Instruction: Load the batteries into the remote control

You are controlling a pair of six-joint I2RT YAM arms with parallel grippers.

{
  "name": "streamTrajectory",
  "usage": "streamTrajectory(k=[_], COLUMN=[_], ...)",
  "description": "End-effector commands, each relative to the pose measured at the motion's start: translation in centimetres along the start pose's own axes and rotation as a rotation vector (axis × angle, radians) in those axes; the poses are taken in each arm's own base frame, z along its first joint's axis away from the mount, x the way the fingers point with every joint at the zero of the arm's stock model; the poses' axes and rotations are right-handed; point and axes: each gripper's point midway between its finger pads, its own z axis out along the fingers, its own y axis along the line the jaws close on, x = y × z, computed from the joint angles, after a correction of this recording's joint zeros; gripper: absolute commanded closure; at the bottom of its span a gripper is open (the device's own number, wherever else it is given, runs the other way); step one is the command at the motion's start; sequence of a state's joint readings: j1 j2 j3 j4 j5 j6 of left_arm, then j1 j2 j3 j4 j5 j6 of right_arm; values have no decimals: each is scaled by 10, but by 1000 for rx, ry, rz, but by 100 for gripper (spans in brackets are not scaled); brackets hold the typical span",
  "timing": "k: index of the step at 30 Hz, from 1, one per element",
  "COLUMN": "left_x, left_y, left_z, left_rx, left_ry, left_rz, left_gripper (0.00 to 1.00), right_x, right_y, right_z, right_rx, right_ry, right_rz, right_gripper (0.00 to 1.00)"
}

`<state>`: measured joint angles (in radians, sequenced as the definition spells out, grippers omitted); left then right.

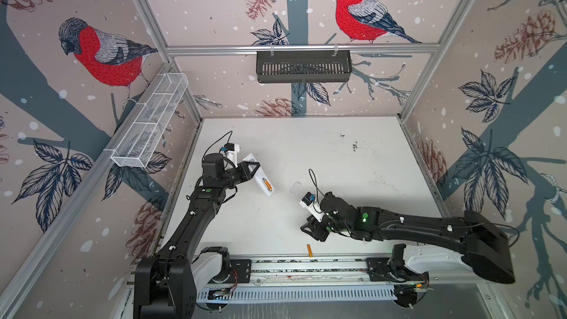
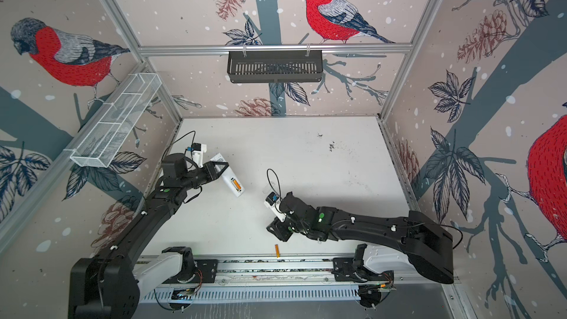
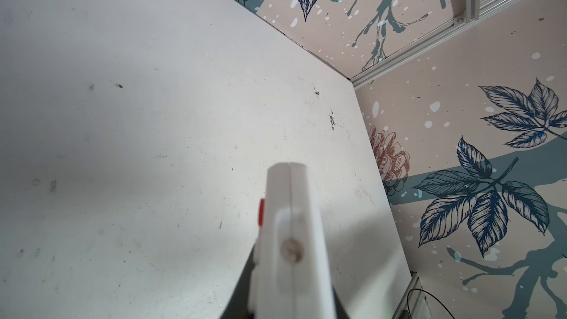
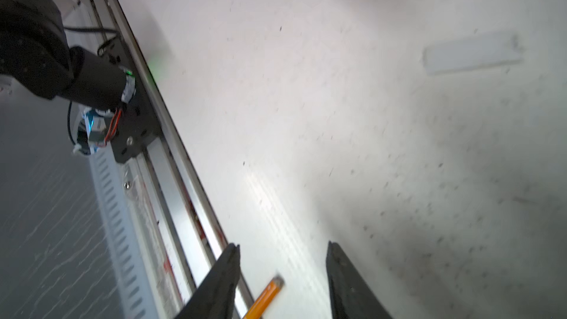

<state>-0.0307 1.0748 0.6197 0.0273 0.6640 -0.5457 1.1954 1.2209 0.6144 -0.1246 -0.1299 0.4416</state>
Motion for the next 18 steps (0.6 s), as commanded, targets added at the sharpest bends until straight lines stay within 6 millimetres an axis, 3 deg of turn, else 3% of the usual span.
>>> streamTrajectory(k=[1, 7, 18], left_x=[-1, 2, 11], left_y=[2, -3, -12], left_z=[1, -3, -5], left_rx=[-6, 14, 27], left_ry=[4, -3, 14], left_rz=[17, 26, 47], left_gripper=[100, 100, 100], right_x=[32, 72, 92], right_y=[-15, -24, -29], right_z=[-2, 4, 7], right_rx=[110, 224, 328], right_ry=[106, 283, 429], right_rz=[162, 250, 263], right_gripper=[51, 54, 64])
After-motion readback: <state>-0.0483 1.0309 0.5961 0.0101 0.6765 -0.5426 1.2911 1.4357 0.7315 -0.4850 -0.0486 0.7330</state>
